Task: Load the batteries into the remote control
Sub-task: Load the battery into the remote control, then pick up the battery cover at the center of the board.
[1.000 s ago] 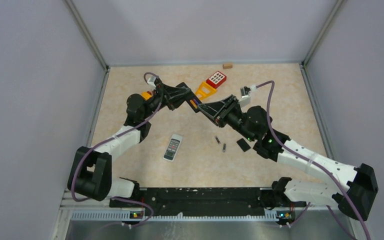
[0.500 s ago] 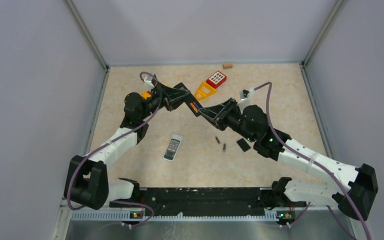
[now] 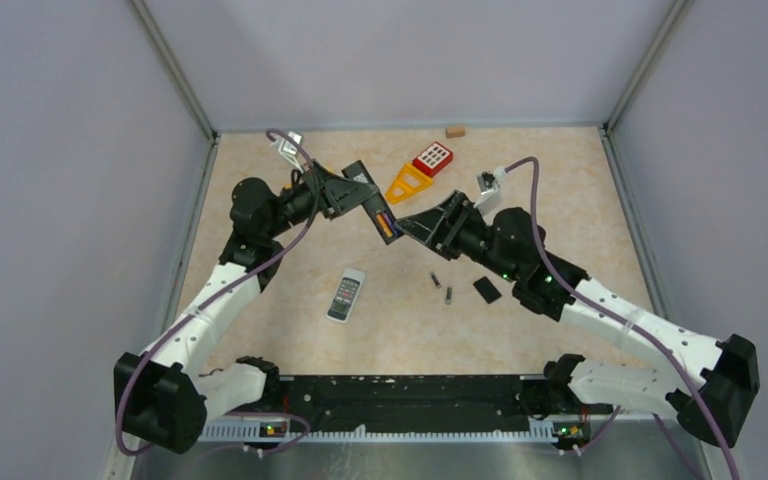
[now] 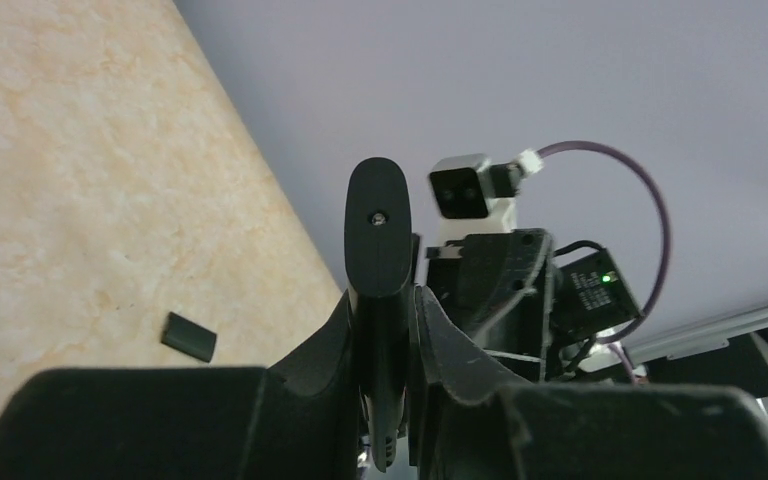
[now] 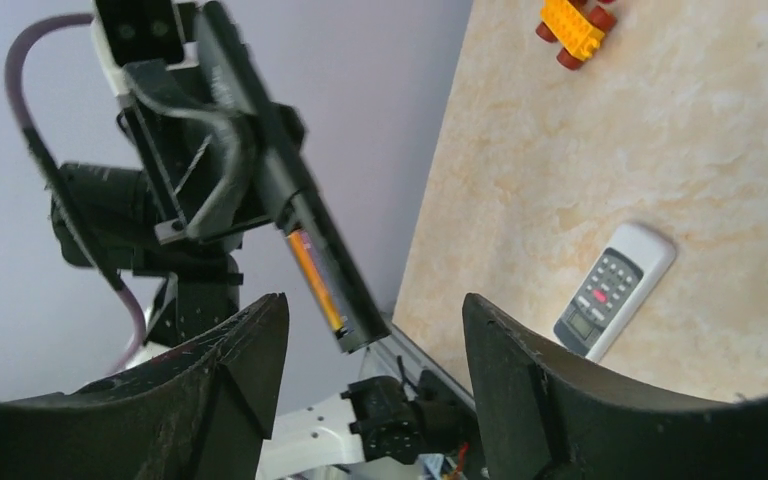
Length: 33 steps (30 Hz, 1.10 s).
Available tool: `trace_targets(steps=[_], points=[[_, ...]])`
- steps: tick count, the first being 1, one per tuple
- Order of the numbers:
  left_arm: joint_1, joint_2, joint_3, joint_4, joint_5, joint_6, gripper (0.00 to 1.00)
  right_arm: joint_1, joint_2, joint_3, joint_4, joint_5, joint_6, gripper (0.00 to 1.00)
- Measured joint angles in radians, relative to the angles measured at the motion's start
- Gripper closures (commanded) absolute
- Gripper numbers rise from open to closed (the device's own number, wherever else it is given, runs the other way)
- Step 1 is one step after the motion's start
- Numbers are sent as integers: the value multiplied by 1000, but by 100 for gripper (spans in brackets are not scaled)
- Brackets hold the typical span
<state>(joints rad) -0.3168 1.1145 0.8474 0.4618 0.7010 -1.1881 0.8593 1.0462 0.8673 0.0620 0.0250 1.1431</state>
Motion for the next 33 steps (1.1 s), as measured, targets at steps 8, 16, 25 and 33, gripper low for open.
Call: trace_targets(steps=[8,16,25,33], points=[[30,-3,2,-131,10,137,100,-4,-110,22,-121,53,-261,24],[87,-50,-27,-273,-54,242,100,-86,-53,136,-515,280,-460,19],[90,-59,-95,-304,-71,252,100,-251,166,34,-753,272,-569,20],[92,-59,-101,-325,-71,266,100,-300,302,-60,-739,124,-650,26]])
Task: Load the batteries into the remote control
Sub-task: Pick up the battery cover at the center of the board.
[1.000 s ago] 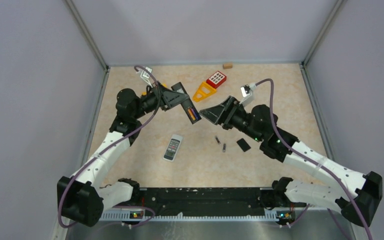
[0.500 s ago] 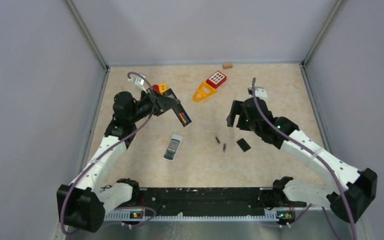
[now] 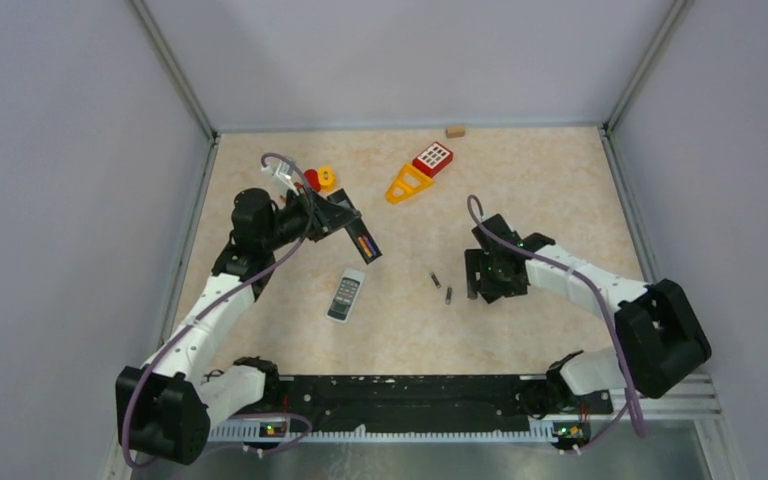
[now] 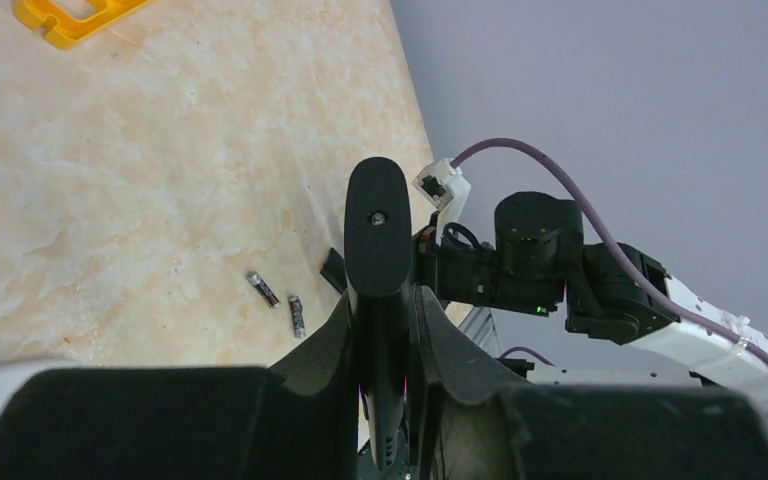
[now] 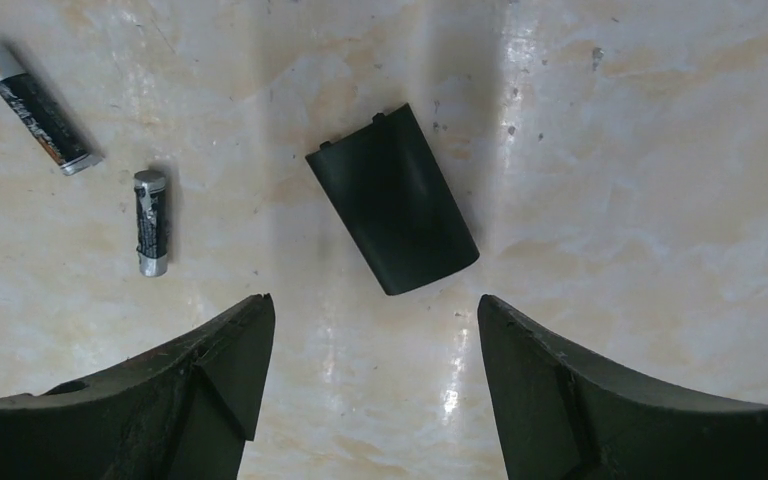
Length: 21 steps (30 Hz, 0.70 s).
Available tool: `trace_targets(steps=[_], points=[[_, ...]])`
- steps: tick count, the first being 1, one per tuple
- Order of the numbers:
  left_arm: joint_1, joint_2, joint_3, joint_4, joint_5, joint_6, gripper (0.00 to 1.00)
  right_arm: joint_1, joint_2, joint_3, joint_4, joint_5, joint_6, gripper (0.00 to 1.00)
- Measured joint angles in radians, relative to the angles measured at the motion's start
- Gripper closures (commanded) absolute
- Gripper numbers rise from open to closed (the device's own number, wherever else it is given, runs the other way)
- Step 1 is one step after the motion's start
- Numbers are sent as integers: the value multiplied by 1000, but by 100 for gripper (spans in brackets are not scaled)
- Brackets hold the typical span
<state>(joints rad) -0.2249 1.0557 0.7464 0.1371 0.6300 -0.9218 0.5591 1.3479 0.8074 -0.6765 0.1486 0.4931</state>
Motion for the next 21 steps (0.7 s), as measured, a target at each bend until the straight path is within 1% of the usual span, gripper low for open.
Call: trace_targets(steps=[4,8,15,19,21], points=[[2,0,17,-48,-2,31,100,-6,77,-1,20,-21,-32,27],[3,0,26,-62,-4,45,100,-10,136,-1,26,-21,-60,28],[10,0,26,-89,-7,58,100,-39,169,21,42,-46,-123,30],[14,0,26,-94,-7,60,100,-42,200,52,36,-66,-173,35],[15,0,26,-95,-7,61,100,-44,212,63,37,-73,-189,42]])
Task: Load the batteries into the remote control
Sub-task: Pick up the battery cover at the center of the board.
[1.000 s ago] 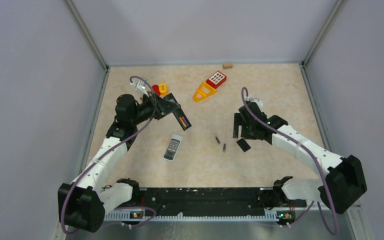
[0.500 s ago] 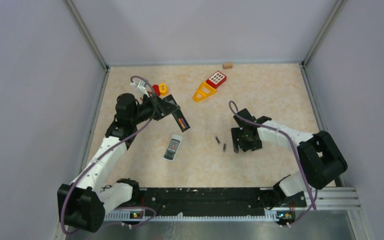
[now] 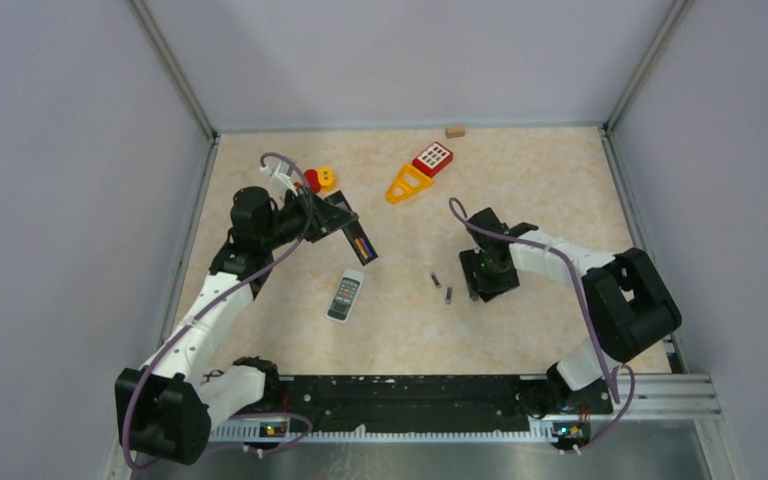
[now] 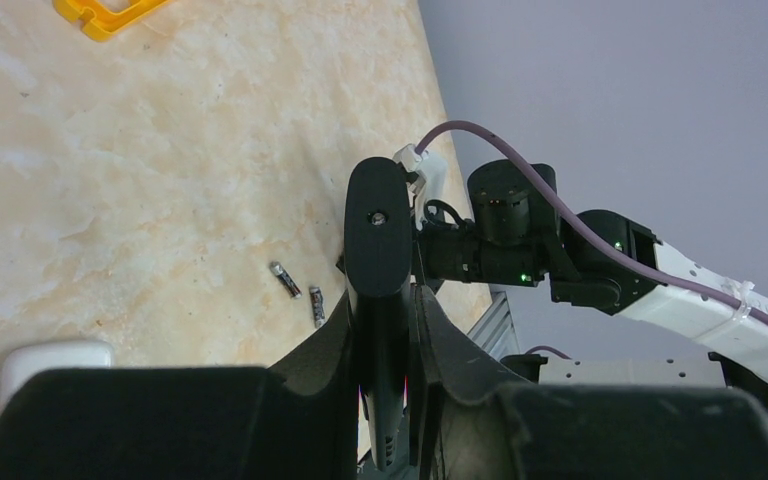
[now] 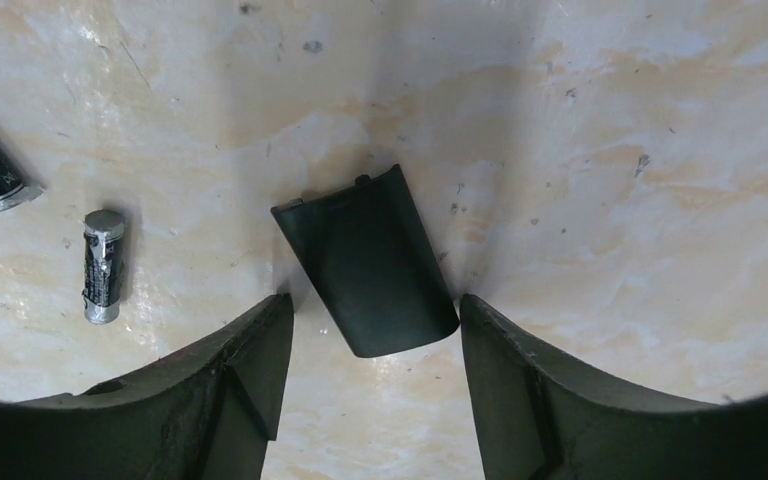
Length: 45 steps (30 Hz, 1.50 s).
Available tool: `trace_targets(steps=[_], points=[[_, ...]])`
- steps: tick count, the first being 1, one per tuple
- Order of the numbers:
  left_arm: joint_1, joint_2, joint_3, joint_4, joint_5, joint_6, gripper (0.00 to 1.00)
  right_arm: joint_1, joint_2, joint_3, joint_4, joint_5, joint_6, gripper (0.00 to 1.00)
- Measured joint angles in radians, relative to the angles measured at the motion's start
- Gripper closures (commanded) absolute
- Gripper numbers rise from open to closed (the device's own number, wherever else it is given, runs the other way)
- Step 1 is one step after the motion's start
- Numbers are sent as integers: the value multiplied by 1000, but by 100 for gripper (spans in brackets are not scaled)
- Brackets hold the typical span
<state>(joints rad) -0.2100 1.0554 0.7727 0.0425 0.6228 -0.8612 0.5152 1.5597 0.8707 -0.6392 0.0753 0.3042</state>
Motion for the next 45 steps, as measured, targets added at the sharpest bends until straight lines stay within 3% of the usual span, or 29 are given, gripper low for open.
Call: trace_targets(steps=[2,6,11,17,30,36,45], points=[[1,0,2,-2,0,0,100,-1,9,8,-1,-2,-16,50],[3,0,10,-7,0,1,100,-2,21,22,-7,0,-16,51],[6,0,11,-6,0,0,100,-2,22,27,-16,-17,7,27],[6,0,11,-6,0,0,100,-2,10,26,-10,-27,-16,24],[6,1,11,-6,7,0,100,0,33,43,-24,-28,-76,42],[6,1,11,-7,7,1,100,11,40,48,-56,-24,-77,64],[6,11,11,-6,8,0,100,13,53,72,-39,14,-76,69]])
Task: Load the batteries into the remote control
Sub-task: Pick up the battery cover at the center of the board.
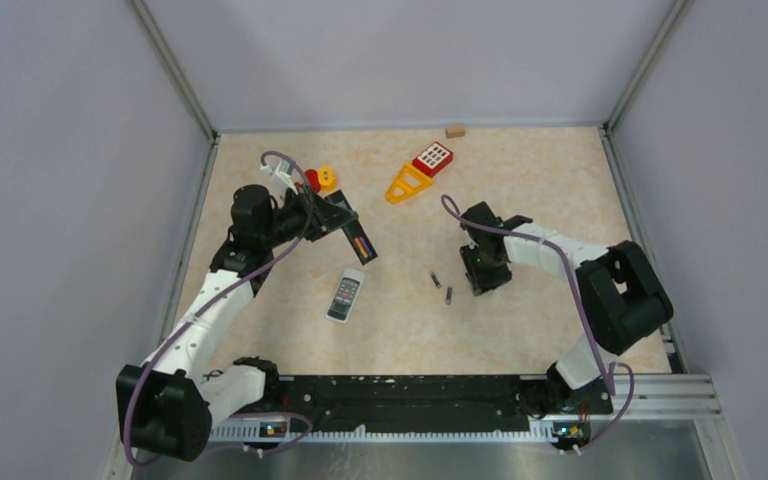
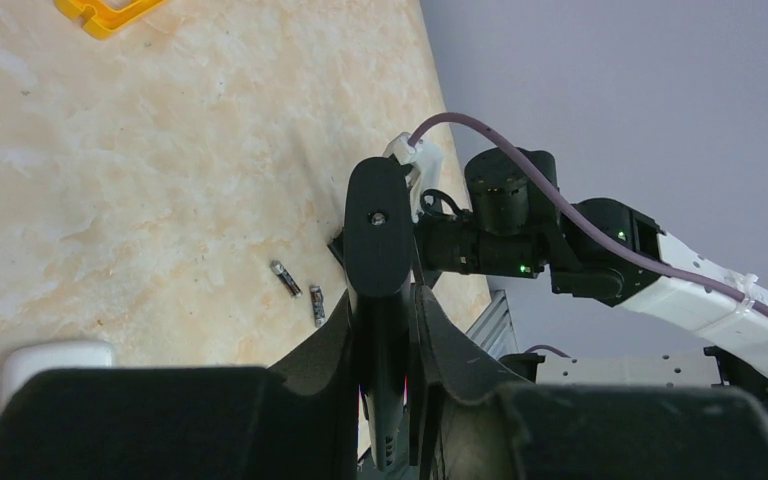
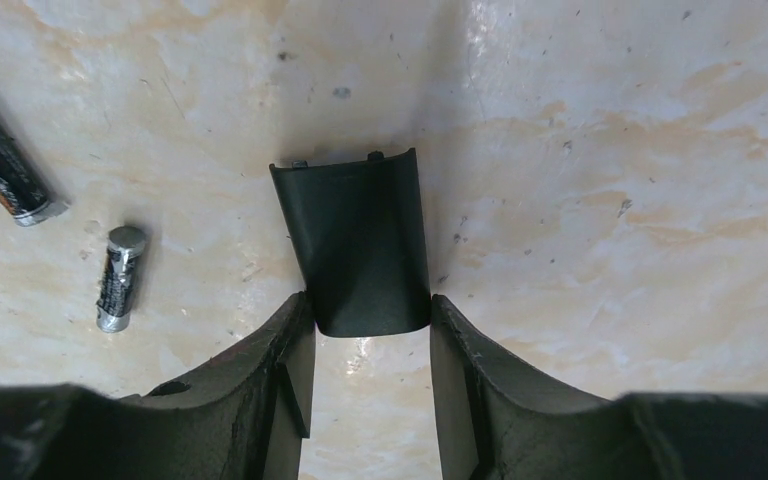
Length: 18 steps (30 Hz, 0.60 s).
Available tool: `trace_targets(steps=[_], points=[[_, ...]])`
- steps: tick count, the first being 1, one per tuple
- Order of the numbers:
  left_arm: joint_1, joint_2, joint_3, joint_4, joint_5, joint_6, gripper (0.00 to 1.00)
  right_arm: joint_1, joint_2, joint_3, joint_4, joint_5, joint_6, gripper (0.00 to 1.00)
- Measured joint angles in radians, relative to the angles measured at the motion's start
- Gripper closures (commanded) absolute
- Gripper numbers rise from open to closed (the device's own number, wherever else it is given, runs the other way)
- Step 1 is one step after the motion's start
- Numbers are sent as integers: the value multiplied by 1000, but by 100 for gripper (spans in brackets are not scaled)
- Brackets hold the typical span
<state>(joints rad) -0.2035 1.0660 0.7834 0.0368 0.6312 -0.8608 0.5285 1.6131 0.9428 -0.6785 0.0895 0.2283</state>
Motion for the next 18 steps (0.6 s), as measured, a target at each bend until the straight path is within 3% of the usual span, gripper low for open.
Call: trace_targets(steps=[10,18], points=[[0,81,-33,97,37,-32,100,52,-150,64,11,-103,17,69],[-2,88,-92,228,23,-84,100,247,-256,223,36,-200,81,69]])
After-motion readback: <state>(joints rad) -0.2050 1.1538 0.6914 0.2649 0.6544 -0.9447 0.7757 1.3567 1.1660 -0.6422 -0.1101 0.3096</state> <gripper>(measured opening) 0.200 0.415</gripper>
